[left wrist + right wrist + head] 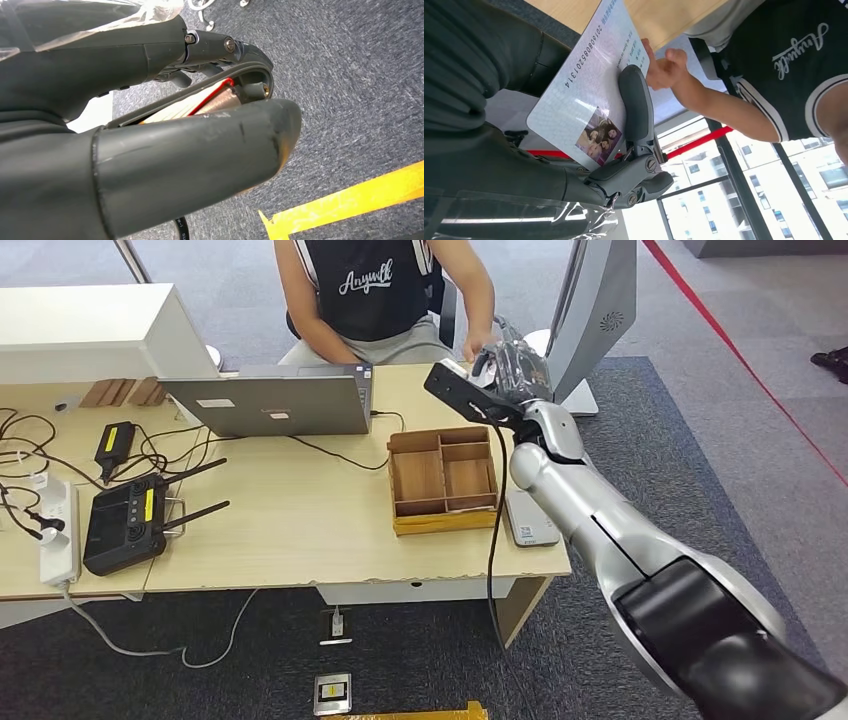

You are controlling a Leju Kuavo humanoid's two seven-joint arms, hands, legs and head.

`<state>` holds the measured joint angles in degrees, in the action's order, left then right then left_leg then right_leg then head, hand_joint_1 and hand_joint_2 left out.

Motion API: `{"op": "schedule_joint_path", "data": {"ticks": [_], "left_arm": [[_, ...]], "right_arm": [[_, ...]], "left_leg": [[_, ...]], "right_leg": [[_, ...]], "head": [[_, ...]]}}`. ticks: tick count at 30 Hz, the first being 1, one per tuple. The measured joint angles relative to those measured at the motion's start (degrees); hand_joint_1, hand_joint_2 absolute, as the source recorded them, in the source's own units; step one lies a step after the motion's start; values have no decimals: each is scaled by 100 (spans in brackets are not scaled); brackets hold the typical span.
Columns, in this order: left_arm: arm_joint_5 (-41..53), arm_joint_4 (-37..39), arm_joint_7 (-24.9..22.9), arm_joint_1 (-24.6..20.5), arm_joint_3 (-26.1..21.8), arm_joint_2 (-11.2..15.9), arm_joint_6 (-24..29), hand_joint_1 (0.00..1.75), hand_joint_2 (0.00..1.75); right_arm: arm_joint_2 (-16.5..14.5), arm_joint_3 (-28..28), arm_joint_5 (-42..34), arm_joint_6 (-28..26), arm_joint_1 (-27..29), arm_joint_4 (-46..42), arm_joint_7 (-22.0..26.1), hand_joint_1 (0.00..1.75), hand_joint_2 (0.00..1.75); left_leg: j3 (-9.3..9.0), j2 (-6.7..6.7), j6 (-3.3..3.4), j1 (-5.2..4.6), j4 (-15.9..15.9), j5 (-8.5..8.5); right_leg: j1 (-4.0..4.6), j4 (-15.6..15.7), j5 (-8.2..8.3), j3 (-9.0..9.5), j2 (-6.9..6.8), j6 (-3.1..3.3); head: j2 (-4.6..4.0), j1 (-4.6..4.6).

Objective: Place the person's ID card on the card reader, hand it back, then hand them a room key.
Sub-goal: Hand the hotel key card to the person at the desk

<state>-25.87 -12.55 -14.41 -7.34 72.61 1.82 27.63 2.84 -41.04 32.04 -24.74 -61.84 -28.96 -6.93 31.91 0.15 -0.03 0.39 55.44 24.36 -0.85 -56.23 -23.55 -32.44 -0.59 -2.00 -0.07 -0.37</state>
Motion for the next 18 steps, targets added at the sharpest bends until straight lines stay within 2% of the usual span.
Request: {"op": "schedule_joint_path", "data": {"ticks": [6, 12, 18], "left_arm": [[69, 0, 18, 2, 1, -1, -2, 0, 0], [244, 0, 216, -5, 39, 9, -61, 0, 0], [282, 0, 254, -4, 63, 27, -87, 0, 0]], "right_arm": [[-185, -86, 133, 90, -88, 13, -44, 175, 175], [-420, -288, 554, 224, -109, 87, -326, 175, 175], [-527, -433, 667, 237, -135, 151, -408, 175, 175]], "left_leg": [[2, -1, 1, -2, 0, 1], [1, 0, 0, 0, 0, 1], [2, 0, 0, 0, 0, 1]], "right_leg": [[-2, 2, 0, 0, 2, 0], [0, 1, 0, -2, 3, 0], [1, 1, 0, -3, 3, 0]], "head": [[0, -1], [0, 1], [0, -1]]}}
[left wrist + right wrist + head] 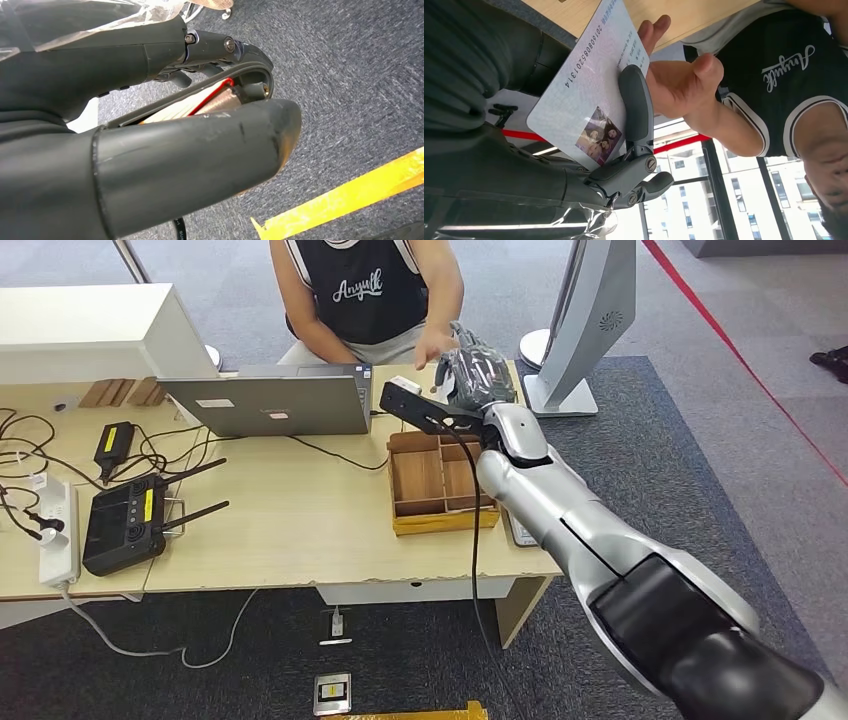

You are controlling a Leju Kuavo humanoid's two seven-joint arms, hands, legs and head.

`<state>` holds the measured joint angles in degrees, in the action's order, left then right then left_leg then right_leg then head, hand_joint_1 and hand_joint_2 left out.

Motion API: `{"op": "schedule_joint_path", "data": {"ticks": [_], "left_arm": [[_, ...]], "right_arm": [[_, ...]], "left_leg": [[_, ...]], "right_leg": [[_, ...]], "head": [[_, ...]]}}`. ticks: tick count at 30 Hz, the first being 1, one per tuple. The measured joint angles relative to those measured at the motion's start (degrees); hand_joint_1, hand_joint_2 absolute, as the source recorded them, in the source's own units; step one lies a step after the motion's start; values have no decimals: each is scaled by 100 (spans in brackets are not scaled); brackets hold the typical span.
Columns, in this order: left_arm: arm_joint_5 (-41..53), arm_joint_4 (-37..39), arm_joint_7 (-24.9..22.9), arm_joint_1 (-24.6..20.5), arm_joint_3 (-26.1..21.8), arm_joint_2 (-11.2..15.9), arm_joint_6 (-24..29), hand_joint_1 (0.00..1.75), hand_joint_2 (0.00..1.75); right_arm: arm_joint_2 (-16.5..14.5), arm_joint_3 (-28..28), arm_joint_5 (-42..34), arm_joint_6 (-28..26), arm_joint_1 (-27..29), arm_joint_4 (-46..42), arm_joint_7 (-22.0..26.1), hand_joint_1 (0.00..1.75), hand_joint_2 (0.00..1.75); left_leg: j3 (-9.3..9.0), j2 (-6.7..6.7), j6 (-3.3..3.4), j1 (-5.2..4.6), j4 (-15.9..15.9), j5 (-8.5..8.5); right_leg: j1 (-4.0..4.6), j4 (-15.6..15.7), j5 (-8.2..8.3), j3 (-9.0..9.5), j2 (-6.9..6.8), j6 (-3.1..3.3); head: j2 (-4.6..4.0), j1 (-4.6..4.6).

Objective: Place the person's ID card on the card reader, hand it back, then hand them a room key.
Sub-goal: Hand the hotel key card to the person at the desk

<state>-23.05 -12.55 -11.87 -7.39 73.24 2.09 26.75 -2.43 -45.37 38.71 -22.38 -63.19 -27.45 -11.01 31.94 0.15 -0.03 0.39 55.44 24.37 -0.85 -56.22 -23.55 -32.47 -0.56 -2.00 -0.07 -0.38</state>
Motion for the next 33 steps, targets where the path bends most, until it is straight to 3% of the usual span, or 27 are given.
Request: {"op": "schedule_joint_path", "data": {"ticks": [22, 26, 33], "left_arm": [[95, 0, 52, 1, 87, 38, -87, 0, 0], [83, 0, 52, -1, 90, 38, -86, 0, 0], [34, 0, 52, 1, 90, 38, -85, 0, 0]], "right_arm": [[-2, -248, 88, 175, -209, 390, -372, 173, 175], [31, -258, 85, 174, -207, 461, -390, 2, 175], [52, -263, 54, 75, -196, 545, -432, 0, 175]], "left_leg": [[0, 0, 0, -1, 1, 0], [-1, 0, 0, -1, 1, 1], [-2, 0, 0, -1, 0, 0]], "right_leg": [[-1, 2, 0, -1, 0, 0], [-1, 3, 0, -2, 1, 0], [-1, 2, 1, -2, 1, 0]], "head": [[0, 0], [0, 1], [0, 1]]}}
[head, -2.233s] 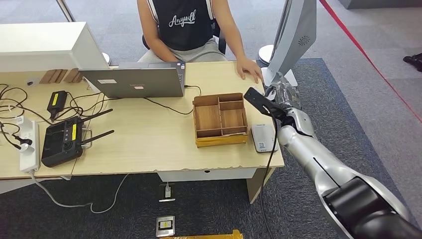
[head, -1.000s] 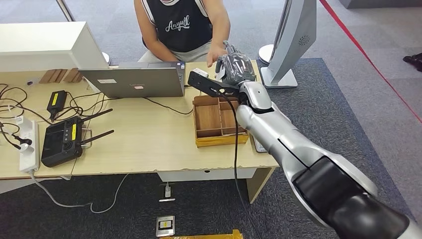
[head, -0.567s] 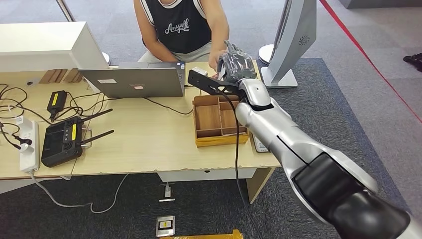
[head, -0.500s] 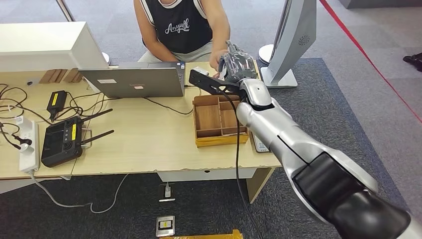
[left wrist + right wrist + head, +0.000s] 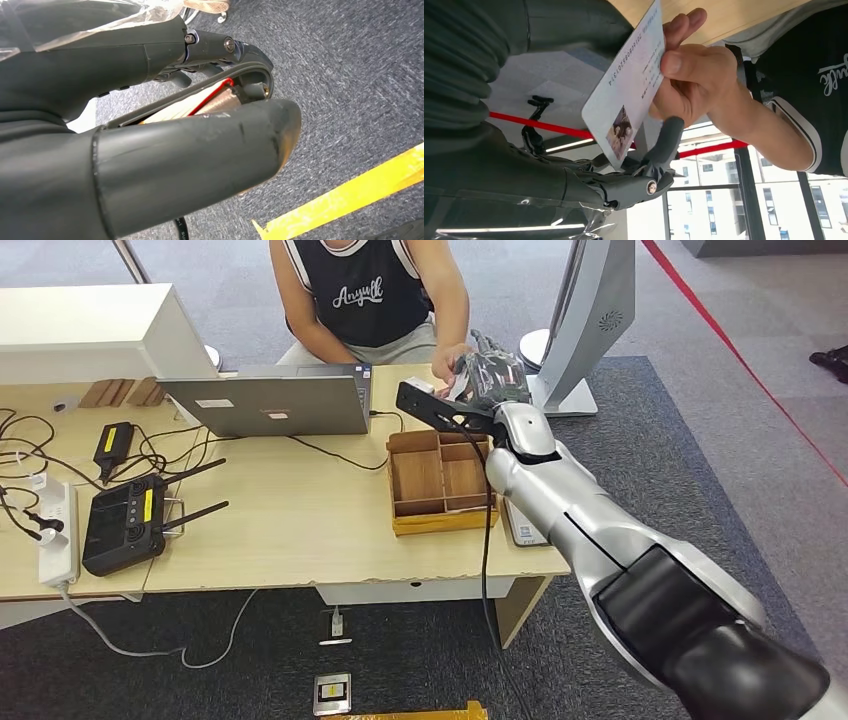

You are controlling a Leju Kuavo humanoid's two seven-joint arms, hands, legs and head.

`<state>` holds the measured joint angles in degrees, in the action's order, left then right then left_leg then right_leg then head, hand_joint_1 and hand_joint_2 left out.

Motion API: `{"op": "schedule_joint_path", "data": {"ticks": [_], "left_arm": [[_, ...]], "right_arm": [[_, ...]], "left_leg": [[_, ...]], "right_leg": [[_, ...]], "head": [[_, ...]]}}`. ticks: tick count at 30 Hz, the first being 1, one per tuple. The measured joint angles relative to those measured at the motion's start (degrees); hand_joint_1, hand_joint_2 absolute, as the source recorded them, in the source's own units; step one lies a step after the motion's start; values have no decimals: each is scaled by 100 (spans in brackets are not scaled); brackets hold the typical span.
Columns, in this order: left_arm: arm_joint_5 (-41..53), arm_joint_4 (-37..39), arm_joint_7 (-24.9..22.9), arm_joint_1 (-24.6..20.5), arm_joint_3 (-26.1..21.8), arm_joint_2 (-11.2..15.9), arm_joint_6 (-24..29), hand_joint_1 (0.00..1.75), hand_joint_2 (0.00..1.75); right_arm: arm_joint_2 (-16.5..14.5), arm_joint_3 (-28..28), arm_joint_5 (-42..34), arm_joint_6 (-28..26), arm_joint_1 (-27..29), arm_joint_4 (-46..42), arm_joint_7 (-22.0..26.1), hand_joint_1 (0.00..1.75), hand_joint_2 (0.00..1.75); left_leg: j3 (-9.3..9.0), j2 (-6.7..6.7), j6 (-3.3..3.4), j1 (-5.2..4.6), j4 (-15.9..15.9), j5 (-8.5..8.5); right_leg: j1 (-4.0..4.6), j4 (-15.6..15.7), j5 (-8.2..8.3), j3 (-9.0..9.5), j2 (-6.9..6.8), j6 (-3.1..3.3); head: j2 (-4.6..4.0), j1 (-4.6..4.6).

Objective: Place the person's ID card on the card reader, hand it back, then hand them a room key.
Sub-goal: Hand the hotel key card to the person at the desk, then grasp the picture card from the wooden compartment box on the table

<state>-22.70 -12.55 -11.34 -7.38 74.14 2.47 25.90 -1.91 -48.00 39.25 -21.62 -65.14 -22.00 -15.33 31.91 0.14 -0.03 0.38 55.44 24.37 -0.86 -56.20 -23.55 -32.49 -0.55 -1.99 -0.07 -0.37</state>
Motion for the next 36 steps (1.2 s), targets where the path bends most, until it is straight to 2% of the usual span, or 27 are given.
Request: {"op": "schedule_joint_path", "data": {"ticks": [5, 12, 19, 31, 36], "left_arm": [[-25, 0, 13, 1, 0, 0, 23, 0, 0], [-42, 0, -4, 2, 0, -2, 34, 0, 0], [-146, 0, -48, 7, 0, -9, 73, 0, 0], [-192, 0, -50, 9, -2, -22, 93, 0, 0], [-279, 0, -48, 11, -9, -20, 102, 0, 0]], "right_arm": [[-3, 0, 16, -37, 17, 32, 32, 0, 175], [-3, 24, -209, -279, 43, 34, 345, 0, 175], [26, 221, -809, -500, 162, -94, 1121, 0, 175], [102, 478, -1031, -469, 348, -363, 1344, 0, 175], [269, 574, -1346, -198, 754, -854, 1595, 0, 175]], "left_leg": [[1, 0, 0, 0, 0, 0], [1, 0, 0, 0, 0, 0], [0, 0, 0, 0, 0, 0], [0, 0, 0, 0, 0, 0], [-3, 0, 0, 1, 0, 0]], "right_leg": [[0, 0, 0, 0, 0, 0], [0, 1, 0, 0, 0, 0], [0, 1, 0, 0, 0, 0], [0, 1, 0, 0, 0, 0], [0, 3, -1, 2, 0, 0]], "head": [[0, 0], [0, 0], [0, 0], [0, 0], [0, 0]]}}
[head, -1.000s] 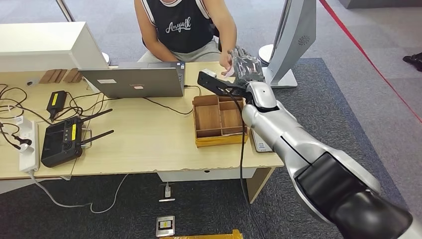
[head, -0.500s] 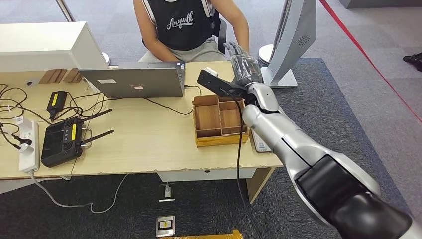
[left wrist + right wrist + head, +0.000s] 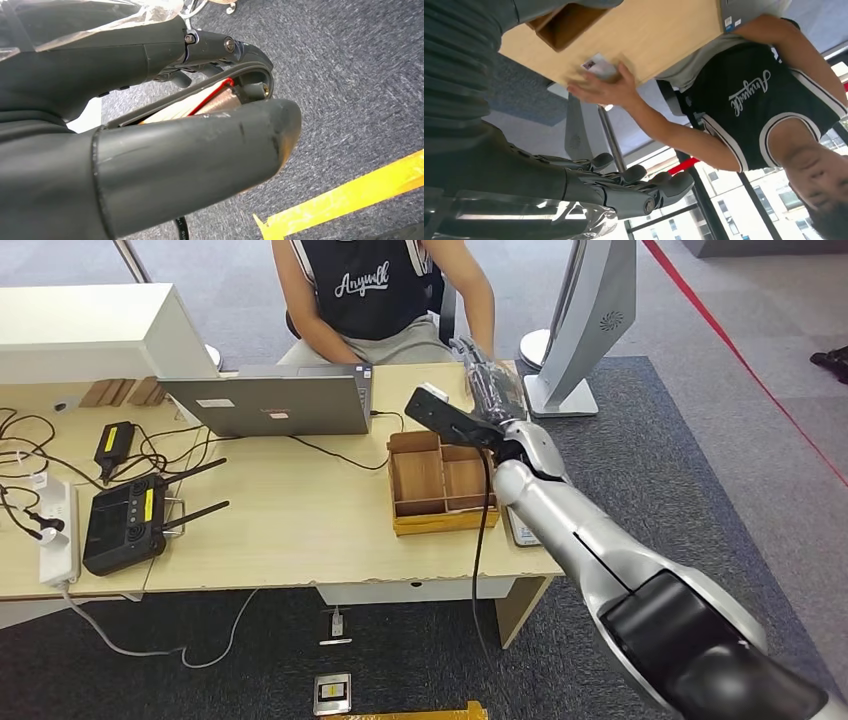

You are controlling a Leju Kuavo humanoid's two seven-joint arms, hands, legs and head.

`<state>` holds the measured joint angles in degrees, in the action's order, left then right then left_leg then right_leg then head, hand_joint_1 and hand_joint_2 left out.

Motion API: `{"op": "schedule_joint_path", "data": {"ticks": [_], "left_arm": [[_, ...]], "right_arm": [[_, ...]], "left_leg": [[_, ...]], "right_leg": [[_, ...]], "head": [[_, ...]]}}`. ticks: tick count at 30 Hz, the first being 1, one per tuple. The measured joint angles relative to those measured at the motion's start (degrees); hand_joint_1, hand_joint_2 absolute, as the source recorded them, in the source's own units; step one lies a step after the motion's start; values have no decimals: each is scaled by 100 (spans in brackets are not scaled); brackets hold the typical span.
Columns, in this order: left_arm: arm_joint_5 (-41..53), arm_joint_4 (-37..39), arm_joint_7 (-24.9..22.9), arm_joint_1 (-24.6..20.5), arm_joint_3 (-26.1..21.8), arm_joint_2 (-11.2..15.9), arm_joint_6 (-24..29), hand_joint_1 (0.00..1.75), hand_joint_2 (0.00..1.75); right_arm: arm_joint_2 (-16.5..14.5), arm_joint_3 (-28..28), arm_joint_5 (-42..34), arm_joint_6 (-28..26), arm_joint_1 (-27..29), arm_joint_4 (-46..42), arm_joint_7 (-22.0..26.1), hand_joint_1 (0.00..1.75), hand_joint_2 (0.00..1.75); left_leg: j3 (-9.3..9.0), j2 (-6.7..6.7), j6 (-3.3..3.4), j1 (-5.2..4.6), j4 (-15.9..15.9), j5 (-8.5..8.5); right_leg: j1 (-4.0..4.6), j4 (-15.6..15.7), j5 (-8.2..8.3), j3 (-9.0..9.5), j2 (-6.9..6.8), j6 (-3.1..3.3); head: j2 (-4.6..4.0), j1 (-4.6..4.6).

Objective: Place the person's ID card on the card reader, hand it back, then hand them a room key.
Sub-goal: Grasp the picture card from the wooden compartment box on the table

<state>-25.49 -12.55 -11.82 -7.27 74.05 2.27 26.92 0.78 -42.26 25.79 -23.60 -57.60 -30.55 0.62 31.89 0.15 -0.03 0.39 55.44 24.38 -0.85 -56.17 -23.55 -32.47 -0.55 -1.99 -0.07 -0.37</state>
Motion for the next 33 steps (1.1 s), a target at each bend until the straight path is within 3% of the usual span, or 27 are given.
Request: {"op": "schedule_joint_path", "data": {"ticks": [7, 14, 33], "left_arm": [[-11, 0, -21, 9, -6, -4, 13, 0, 0], [60, 0, -25, 11, -6, 7, -32, 0, 0], [142, 0, 59, 5, -6, 36, -54, 0, 0]], "right_arm": [[562, 19, 260, 245, 1171, -1274, -210, 0, 175], [991, 16, 347, 397, 1929, -2129, -327, 0, 175], [1488, 15, 618, 478, 2481, -2940, -557, 0, 175]], "left_leg": [[-1, 0, 0, -1, 0, 4], [1, -1, 0, -1, -1, 5], [2, 0, 0, -1, -1, 5]], "right_leg": [[-1, 5, 0, 2, 0, 0], [0, 4, 0, 1, 1, 0], [-1, 4, 0, 1, 1, 0]], "head": [[0, 0], [0, 0], [0, 0]]}}
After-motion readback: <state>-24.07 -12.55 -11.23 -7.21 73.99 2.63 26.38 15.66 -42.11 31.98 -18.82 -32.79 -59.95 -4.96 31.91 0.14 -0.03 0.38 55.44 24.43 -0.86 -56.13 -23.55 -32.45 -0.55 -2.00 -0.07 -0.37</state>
